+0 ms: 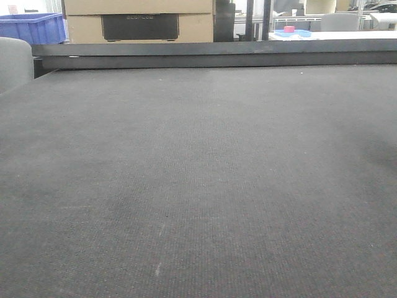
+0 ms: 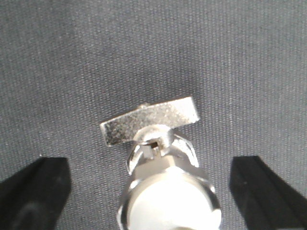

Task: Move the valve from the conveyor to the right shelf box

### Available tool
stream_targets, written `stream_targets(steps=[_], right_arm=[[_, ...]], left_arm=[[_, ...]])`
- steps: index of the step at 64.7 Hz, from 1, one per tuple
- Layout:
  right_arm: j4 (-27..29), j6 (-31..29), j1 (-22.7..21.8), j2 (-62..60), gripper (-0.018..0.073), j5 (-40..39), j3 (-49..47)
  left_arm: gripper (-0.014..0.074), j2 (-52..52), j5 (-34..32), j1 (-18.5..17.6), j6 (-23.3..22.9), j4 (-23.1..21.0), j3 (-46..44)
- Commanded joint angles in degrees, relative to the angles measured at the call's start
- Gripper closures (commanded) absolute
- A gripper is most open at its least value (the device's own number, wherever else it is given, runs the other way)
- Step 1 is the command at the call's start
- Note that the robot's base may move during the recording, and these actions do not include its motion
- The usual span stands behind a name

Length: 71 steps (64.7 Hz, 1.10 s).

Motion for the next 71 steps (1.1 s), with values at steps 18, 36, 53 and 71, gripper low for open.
stream_targets(steps=[18, 36, 53, 71], right_arm=[[-0.64, -0.33, -0.08, -0.80, 0.0713, -3.49, -0.26], [-2.70, -0.33, -0.19, 0.56, 0.0713, -7.85, -0.26], [-2.84, -0.33, -1.80, 4.38, 0.0713, -12.00, -0.26], [-2.84, -0.33, -1.80, 4.26, 0.0713, -13.19, -0.26]], left_arm=[[0.0708, -1.68, 2.93, -0.52, -0.83, -7.03, 0.02], [0.0708, -10.21, -0.90, -9.04, -6.92, 0.00, 0.02], [0.0708, -21.32, -6.12, -14.42, -9.43, -0.11, 1.88], [0.0708, -37.19, -16.88, -14.83, -9.67, -0.74, 11.95]])
